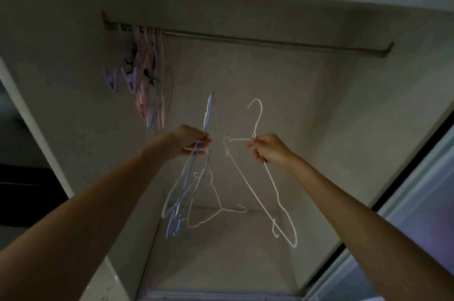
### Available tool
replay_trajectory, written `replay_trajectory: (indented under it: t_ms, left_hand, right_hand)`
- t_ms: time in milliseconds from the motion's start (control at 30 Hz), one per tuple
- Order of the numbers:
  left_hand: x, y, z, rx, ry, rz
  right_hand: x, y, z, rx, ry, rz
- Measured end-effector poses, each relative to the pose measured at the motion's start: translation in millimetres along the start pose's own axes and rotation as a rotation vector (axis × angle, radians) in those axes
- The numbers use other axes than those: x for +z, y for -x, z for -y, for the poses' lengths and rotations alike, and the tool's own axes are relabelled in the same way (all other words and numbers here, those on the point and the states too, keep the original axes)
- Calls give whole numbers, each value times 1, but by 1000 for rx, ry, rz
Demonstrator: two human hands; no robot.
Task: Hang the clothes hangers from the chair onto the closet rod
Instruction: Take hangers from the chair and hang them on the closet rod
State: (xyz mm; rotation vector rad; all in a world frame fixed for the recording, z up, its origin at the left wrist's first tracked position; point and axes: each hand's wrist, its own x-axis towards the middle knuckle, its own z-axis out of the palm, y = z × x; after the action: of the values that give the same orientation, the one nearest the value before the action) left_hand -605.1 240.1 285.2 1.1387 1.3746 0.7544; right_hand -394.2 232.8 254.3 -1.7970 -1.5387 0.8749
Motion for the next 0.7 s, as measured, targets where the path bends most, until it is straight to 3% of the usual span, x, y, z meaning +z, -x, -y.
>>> replay_trajectory:
  t_ms: [400,700]
  left_hand:
    - [-32,-30,-28,52,81,-154]
    - [-68,-74,-49,27,170,-71]
  right_hand:
    - [6,-50,68,-169,92,-69]
    - [7,-104,134,-188,381,-276]
